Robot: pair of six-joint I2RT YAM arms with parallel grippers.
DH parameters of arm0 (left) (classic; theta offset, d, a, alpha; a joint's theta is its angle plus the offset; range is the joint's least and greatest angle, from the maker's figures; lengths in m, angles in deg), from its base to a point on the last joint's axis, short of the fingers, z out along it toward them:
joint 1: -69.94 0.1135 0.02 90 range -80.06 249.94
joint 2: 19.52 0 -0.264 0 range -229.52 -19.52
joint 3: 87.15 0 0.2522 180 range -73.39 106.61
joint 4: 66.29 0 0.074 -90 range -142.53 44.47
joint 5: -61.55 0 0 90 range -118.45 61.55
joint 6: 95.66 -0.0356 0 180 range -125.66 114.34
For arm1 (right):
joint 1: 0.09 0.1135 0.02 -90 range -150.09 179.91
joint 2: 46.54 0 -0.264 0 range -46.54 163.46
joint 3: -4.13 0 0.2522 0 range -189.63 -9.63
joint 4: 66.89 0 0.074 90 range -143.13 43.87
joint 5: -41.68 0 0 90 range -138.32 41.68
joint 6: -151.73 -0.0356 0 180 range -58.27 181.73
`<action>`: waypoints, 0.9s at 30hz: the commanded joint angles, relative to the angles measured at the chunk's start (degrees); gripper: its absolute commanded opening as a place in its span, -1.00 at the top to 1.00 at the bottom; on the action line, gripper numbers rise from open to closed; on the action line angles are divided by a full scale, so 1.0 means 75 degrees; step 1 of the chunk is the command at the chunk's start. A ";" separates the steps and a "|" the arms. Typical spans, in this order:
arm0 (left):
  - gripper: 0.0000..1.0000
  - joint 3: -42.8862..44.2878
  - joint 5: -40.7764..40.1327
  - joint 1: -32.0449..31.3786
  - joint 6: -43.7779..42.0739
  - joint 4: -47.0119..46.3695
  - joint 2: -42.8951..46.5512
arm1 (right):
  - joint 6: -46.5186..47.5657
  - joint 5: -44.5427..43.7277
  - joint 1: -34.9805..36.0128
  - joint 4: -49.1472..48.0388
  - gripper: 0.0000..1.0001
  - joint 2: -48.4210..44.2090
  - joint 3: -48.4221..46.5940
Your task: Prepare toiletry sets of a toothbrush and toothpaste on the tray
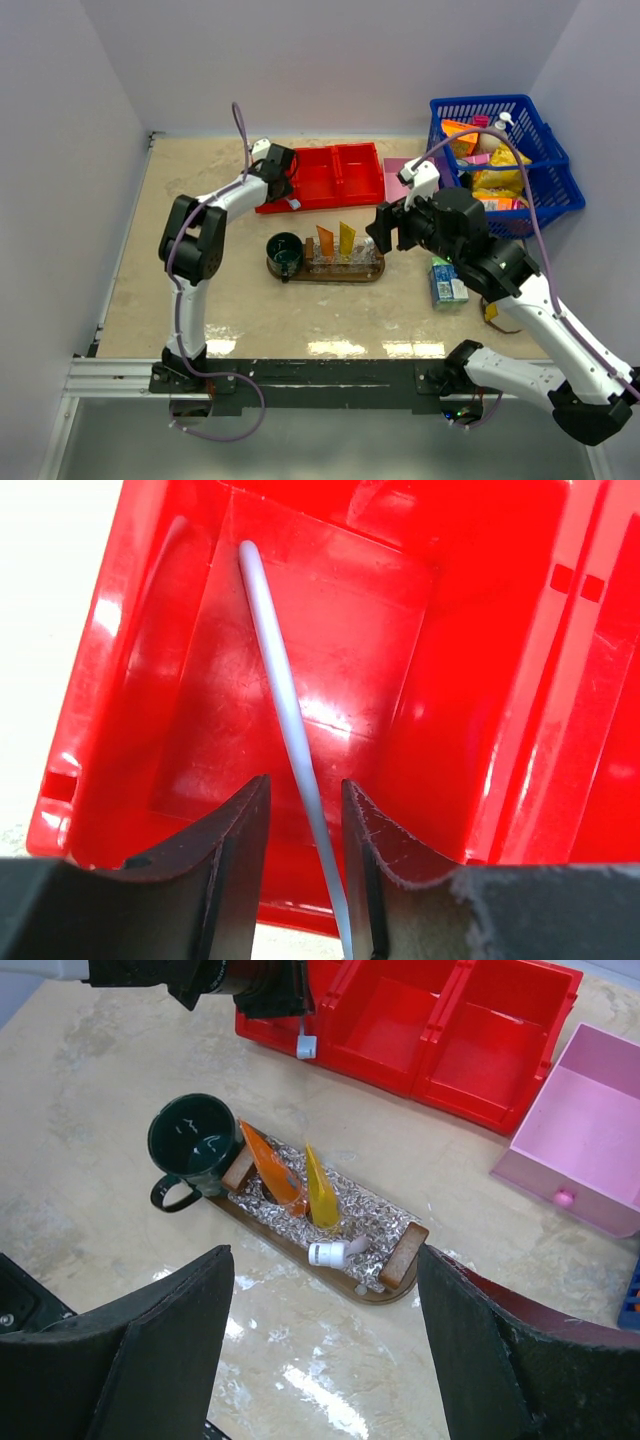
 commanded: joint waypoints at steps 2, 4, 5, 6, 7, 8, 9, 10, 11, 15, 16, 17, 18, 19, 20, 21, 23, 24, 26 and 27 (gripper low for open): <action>0.24 0.0402 0.0178 0.0152 -0.0256 -0.0164 -0.0310 | -0.0096 0.0057 -0.0026 -0.0372 -0.52 -0.0115 0.0055; 0.27 0.0379 0.0201 0.0164 -0.0350 -0.0222 -0.0334 | -0.0107 0.0057 -0.0015 -0.0384 -0.52 -0.0115 0.0079; 0.30 0.0402 0.0213 0.0176 -0.0374 -0.0234 -0.0357 | -0.0119 0.0068 -0.0026 -0.0396 -0.52 -0.0126 0.0079; 0.31 0.0403 0.0225 0.0187 -0.0443 -0.0281 -0.0369 | -0.0131 0.0068 -0.0026 -0.0396 -0.52 -0.0126 0.0102; 0.32 0.0426 0.0237 0.0187 -0.0467 -0.0281 -0.0392 | -0.0154 0.0080 -0.0015 -0.0396 -0.52 -0.0103 0.0125; 0.34 0.0461 0.0283 0.0187 -0.0491 -0.0281 -0.0439 | -0.0154 0.0080 -0.0015 -0.0419 -0.52 -0.0114 0.0149; 0.41 0.0473 0.0318 0.0187 -0.0549 -0.0270 -0.0474 | -0.0177 0.0092 -0.0026 -0.0442 -0.52 -0.0115 0.0149; 0.51 0.0519 0.0353 0.0199 -0.0584 -0.0270 -0.0474 | -0.0178 0.0092 -0.0026 -0.0454 -0.52 -0.0115 0.0161; 0.53 0.0531 0.0354 0.0188 -0.0608 -0.0270 -0.0486 | -0.0189 0.0092 -0.0026 -0.0466 -0.52 -0.0115 0.0172; 0.74 0.0496 0.0295 0.0199 -0.0795 -0.0316 -0.0381 | -0.0213 0.0057 -0.0026 -0.0466 -0.52 -0.0115 0.0184; 0.81 0.0496 0.0295 0.0188 -0.0819 -0.0340 -0.0346 | -0.0213 0.0057 -0.0026 -0.0478 -0.52 -0.0126 0.0196; 0.81 0.0508 0.0284 0.0199 -0.0889 -0.0340 -0.0287 | -0.0213 0.0057 -0.0026 -0.0466 -0.52 -0.0115 0.0207; 0.82 0.0496 0.0284 0.0199 -0.0901 -0.0363 -0.0252 | -0.0201 0.0057 -0.0026 -0.0489 -0.52 -0.0103 0.0208; 0.88 0.0520 0.0284 0.0188 -0.0936 -0.0387 -0.0205 | -0.0224 0.0045 -0.0015 -0.0501 -0.52 -0.0103 0.0231; 0.90 0.0508 0.0284 0.0199 -0.0994 -0.0387 -0.0124 | -0.0225 0.0045 -0.0026 -0.0513 -0.52 -0.0091 0.0243; 0.97 0.0531 0.0284 0.0199 -0.1018 -0.0398 -0.0076 | -0.0236 0.0056 -0.0026 -0.0548 -0.52 -0.0103 0.0243; 1.00 0.0543 0.0260 0.0188 -0.1112 -0.0422 0.0088 | -0.0271 0.0056 -0.0026 -0.0571 -0.52 -0.0080 0.0254; 1.00 0.0543 0.0260 0.0187 -0.1135 -0.0457 0.0146 | -0.0260 0.0045 -0.0026 -0.0583 -0.52 -0.0079 0.0254; 1.00 0.0532 0.0272 0.0187 -0.1217 -0.0492 0.0322 | -0.0271 -0.0013 -0.0026 -0.0572 -0.52 -0.0068 0.0243; 1.00 0.0531 0.0283 0.0187 -0.1241 -0.0504 0.0392 | -0.0260 -0.0037 -0.0026 -0.0583 -0.52 -0.0056 0.0243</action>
